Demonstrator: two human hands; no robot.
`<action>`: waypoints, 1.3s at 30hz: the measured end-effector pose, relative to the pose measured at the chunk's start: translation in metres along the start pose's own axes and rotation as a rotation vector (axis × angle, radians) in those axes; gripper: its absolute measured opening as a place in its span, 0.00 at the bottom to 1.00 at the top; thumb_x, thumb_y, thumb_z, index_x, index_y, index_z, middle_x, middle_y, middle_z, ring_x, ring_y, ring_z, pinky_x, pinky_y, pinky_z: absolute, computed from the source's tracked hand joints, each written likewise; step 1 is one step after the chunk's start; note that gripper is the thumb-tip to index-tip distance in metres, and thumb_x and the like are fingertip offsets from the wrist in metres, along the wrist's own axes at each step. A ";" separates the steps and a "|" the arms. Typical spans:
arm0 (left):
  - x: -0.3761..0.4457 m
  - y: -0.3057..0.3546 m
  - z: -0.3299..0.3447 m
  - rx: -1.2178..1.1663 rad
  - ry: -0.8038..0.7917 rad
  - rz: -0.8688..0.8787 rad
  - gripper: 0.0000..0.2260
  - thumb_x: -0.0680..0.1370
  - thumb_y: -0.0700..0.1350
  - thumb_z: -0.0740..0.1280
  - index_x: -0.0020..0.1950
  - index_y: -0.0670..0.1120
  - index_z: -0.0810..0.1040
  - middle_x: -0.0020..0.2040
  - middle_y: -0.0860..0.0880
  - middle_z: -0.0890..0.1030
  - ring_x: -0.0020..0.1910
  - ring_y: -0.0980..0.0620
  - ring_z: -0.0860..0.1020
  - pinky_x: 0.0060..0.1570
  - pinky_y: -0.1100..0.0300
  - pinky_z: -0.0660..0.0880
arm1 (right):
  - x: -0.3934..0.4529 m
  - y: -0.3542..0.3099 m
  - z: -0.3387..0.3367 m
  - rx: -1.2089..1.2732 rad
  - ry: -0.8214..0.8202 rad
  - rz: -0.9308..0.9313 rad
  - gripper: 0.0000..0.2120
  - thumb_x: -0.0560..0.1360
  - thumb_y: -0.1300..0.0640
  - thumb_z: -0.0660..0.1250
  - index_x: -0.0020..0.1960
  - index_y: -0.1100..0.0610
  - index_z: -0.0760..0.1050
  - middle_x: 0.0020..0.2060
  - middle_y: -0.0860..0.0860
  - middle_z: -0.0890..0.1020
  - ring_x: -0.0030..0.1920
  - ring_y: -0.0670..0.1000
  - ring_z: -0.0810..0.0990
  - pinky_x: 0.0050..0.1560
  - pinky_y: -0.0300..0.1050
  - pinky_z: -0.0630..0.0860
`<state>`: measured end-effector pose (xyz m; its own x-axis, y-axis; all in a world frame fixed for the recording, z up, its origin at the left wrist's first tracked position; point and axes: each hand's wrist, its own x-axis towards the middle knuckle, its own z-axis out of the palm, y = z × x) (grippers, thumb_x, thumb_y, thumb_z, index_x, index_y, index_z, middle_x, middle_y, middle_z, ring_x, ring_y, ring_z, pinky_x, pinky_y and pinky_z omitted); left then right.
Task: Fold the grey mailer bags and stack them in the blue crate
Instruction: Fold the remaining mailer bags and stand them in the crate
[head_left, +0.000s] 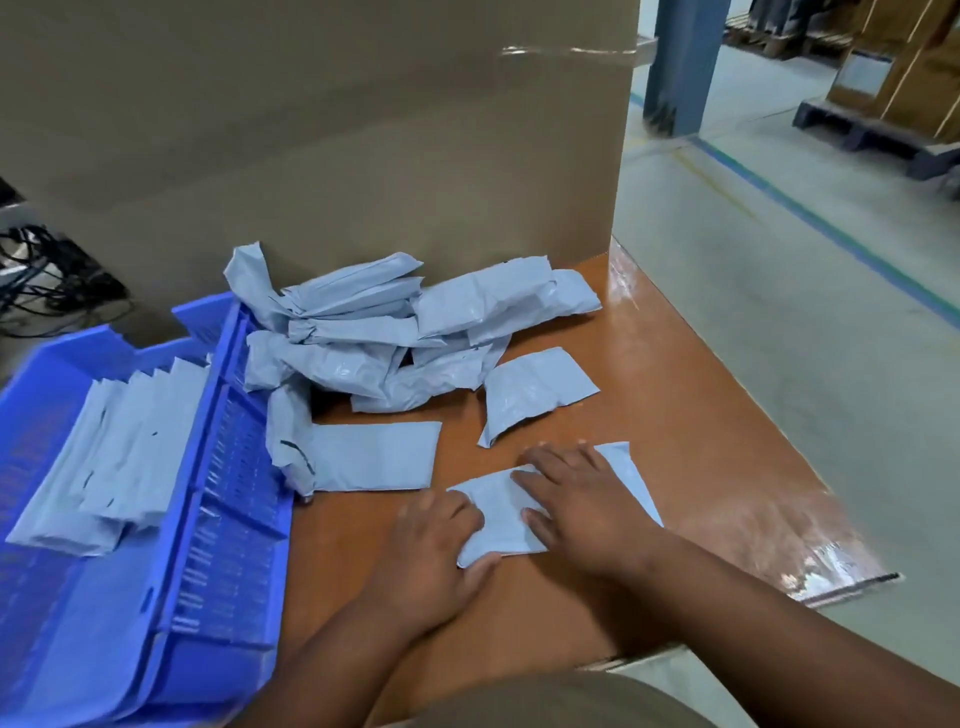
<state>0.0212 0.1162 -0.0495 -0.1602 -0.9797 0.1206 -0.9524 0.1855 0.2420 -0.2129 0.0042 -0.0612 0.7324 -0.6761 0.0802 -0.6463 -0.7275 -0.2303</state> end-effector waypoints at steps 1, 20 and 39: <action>-0.013 -0.002 -0.002 -0.013 -0.003 -0.015 0.15 0.81 0.64 0.68 0.57 0.55 0.79 0.57 0.57 0.77 0.56 0.51 0.74 0.56 0.52 0.73 | -0.006 -0.008 0.004 0.011 -0.042 -0.003 0.25 0.83 0.39 0.57 0.77 0.45 0.71 0.80 0.49 0.68 0.80 0.54 0.63 0.80 0.63 0.58; -0.081 -0.008 0.013 0.137 -0.270 -0.074 0.37 0.84 0.68 0.44 0.87 0.48 0.45 0.88 0.47 0.43 0.86 0.46 0.42 0.80 0.32 0.44 | -0.042 -0.058 0.018 -0.055 -0.161 0.094 0.31 0.86 0.34 0.49 0.86 0.42 0.52 0.87 0.46 0.47 0.86 0.50 0.44 0.84 0.61 0.47; -0.019 0.031 -0.011 0.056 -0.038 -0.360 0.30 0.83 0.53 0.46 0.85 0.45 0.60 0.87 0.45 0.54 0.86 0.47 0.49 0.84 0.45 0.54 | 0.001 -0.067 -0.004 0.025 -0.041 0.157 0.29 0.84 0.43 0.46 0.81 0.53 0.65 0.85 0.55 0.59 0.85 0.59 0.54 0.82 0.68 0.47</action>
<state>-0.0026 0.1417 -0.0336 0.1798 -0.9837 0.0007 -0.9619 -0.1756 0.2096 -0.1696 0.0514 -0.0415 0.6315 -0.7753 0.0017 -0.7481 -0.6100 -0.2613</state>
